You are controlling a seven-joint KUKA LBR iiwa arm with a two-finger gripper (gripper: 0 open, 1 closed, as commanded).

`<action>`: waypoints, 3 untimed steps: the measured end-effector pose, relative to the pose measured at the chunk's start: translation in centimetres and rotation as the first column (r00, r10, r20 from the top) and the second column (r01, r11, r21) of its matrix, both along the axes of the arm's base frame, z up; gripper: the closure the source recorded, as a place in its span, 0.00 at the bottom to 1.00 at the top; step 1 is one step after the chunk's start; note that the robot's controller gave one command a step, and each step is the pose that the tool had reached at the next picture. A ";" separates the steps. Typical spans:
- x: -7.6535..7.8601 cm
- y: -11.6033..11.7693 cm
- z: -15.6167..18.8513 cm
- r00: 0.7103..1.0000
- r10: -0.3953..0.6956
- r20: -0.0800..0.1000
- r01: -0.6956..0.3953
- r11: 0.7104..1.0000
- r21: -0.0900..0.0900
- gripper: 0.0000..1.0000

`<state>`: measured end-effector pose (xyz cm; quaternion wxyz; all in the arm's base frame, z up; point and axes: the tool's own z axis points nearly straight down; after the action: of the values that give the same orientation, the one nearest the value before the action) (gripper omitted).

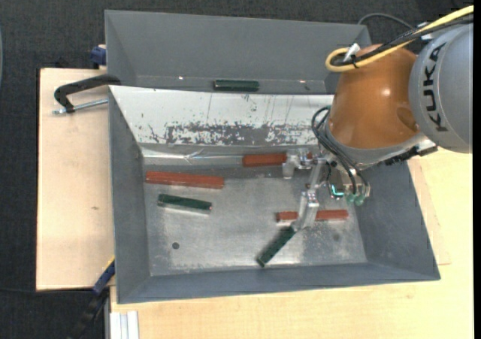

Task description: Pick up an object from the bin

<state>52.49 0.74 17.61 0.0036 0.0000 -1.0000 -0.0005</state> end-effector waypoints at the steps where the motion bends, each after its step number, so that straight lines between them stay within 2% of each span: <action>1: 0.1 0.0 0.4 1.000 0.000 0.007 0.000 1.000 0.000 0.00; 2: -0.5 -2.8 -4.2 0.999 0.045 0.015 -0.045 0.999 0.000 0.00; 3: -3.1 -0.6 -9.9 0.997 0.071 0.008 -0.071 0.997 -0.001 0.00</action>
Offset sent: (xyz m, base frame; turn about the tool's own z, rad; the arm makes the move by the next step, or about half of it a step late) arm -0.0188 -0.0663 -0.1061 -0.0915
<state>49.43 0.09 7.76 -0.0005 0.0356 -0.9994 0.0002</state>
